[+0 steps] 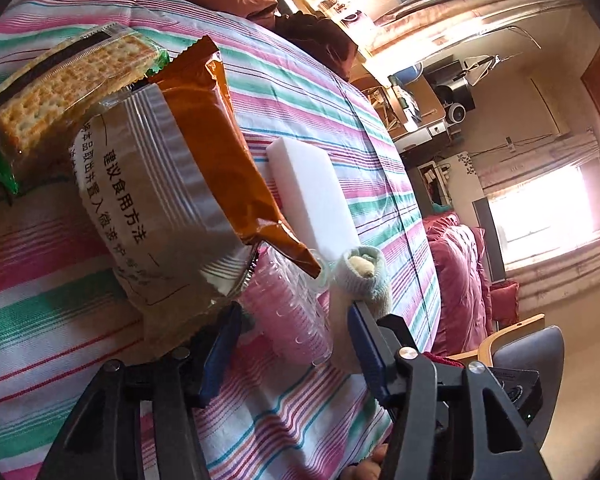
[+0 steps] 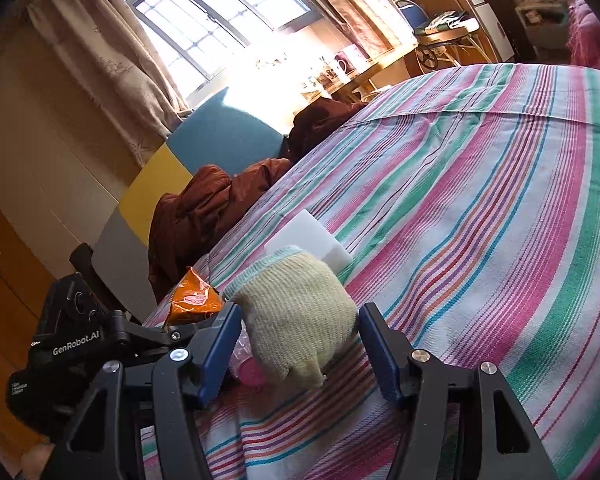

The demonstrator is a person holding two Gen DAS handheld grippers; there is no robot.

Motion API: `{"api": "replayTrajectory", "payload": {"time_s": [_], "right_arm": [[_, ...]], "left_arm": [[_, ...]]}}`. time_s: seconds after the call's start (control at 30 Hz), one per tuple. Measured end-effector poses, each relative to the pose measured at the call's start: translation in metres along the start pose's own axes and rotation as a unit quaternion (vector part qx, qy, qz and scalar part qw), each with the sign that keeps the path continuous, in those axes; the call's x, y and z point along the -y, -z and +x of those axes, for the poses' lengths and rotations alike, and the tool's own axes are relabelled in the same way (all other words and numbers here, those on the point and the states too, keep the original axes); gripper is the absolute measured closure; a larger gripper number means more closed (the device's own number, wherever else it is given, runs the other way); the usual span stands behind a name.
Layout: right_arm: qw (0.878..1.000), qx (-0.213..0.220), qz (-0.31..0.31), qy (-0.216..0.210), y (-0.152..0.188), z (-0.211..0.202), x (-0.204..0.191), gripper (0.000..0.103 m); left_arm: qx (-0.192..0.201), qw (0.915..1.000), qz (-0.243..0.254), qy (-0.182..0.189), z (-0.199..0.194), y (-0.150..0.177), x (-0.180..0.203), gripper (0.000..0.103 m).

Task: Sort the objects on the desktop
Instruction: 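Grasp the second pink hair roller with the left tool while the right tool holds the glove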

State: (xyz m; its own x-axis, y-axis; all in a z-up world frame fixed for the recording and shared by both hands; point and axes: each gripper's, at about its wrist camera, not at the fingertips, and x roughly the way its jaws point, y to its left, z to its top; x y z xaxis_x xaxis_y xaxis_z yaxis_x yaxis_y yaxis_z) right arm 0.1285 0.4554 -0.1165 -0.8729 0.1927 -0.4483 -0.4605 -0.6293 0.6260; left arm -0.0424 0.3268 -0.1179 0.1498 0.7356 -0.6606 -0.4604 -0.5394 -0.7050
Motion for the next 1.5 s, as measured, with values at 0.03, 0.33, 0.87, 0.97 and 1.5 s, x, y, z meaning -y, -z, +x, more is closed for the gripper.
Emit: {"api": "replayTrajectory", "payload": {"time_s": [0.03, 0.33, 0.87, 0.97, 1.5], "right_arm": [[1.0, -0.001, -0.001, -0.002, 0.0, 0.001, -0.001, 0.038], [0.997, -0.045, -0.046, 0.04, -0.006, 0.022, -0.019, 0.023], [0.996, -0.042, -0.059, 0.046, 0.003, 0.0, -0.022, 0.042], [0.996, -0.052, -0.067, 0.028, 0.013, -0.011, -0.028, 0.042], [0.974, -0.15, -0.157, -0.067, 0.094, -0.032, -0.103, 0.043]], "left_arm": [[0.0, 1.0, 0.0, 0.0, 0.0, 0.0, -0.001, 0.059], [-0.02, 0.9994, -0.02, 0.018, 0.007, -0.011, -0.01, 0.064], [-0.025, 0.9995, 0.02, 0.009, 0.005, 0.004, 0.004, 0.066], [-0.026, 0.9992, 0.029, 0.009, -0.008, 0.017, 0.002, 0.066], [0.04, 0.9976, 0.021, -0.053, -0.143, 0.084, -0.079, 0.068]]}}
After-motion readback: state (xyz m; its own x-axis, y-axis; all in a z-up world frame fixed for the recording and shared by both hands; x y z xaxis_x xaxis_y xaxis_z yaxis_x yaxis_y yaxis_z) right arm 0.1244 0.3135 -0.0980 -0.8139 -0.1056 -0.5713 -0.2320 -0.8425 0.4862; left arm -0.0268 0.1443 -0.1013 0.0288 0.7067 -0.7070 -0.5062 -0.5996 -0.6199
